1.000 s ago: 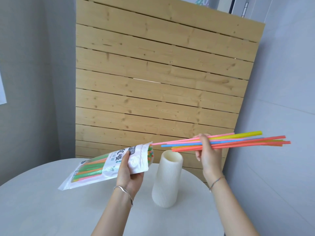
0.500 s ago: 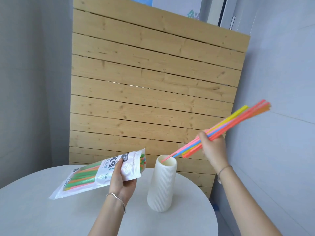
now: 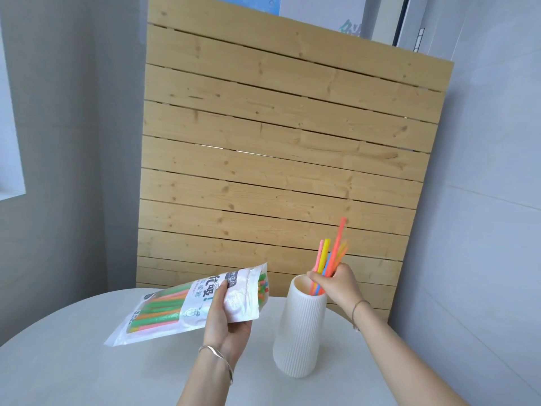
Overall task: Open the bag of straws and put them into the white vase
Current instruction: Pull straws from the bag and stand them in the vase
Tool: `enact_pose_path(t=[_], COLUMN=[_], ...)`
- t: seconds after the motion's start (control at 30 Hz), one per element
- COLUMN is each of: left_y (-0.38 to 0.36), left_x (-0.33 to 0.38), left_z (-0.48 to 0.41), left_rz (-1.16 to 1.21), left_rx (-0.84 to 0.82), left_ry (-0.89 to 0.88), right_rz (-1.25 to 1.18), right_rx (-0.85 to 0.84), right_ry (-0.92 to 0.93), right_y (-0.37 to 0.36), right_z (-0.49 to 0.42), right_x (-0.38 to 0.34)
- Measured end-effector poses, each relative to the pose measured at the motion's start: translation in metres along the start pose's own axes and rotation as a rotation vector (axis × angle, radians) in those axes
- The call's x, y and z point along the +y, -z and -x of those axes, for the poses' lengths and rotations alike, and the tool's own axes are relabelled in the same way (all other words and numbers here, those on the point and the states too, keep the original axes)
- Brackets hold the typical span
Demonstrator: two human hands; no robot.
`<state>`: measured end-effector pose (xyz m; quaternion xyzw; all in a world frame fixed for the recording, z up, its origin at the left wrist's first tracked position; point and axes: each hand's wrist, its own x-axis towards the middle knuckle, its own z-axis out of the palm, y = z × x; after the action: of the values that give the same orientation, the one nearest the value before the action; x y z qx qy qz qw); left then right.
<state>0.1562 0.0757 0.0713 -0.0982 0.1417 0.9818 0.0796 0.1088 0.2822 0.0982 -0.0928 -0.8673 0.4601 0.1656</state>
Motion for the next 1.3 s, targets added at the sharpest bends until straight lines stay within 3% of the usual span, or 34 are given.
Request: enact_pose_path(t=[0.27, 0.43, 0.5, 0.57, 0.83, 0.93, 1.1, 1.23, 1.3], left_y=[0.004, 0.005, 0.005, 0.002, 0.002, 0.000, 0.002, 0.005, 0.007], left_x=[-0.006, -0.003, -0.002, -0.004, -0.010, -0.011, -0.009, -0.008, -0.005], left_z=[0.001, 0.006, 0.010, 0.017, 0.038, 0.042, 0.040, 0.036, 0.032], left_rz=[-0.045, -0.093, -0.149, -0.222, -0.565, -0.695, -0.707, -0.571, -0.501], left_rx=[0.005, -0.041, -0.076, -0.095, -0.122, -0.173, -0.183, -0.130, -0.118], left_ry=[0.020, -0.031, -0.048, -0.060, -0.238, -0.307, -0.332, -0.263, -0.185], right_rz=[-0.209, -0.345, -0.433, -0.591, -1.271, -1.418, -1.358, -0.966, -0.874], right_rx=[0.085, 0.563, 0.633, 0.520, -0.062, -0.191, -0.181, 0.059, 0.080], right_ry=[0.022, 0.232, 0.321, 0.308, -0.298, -0.389, -0.367, -0.168, -0.068], right_y=[0.009, 0.013, 0.004, -0.012, -0.060, -0.061, -0.063, -0.066, -0.061], right_z=[0.010, 0.047, 0.072, 0.091, 0.111, 0.116, 0.119, 0.110, 0.110], right_x=[-0.003, -0.021, -0.027, -0.035, -0.046, -0.049, -0.048, -0.040, -0.040])
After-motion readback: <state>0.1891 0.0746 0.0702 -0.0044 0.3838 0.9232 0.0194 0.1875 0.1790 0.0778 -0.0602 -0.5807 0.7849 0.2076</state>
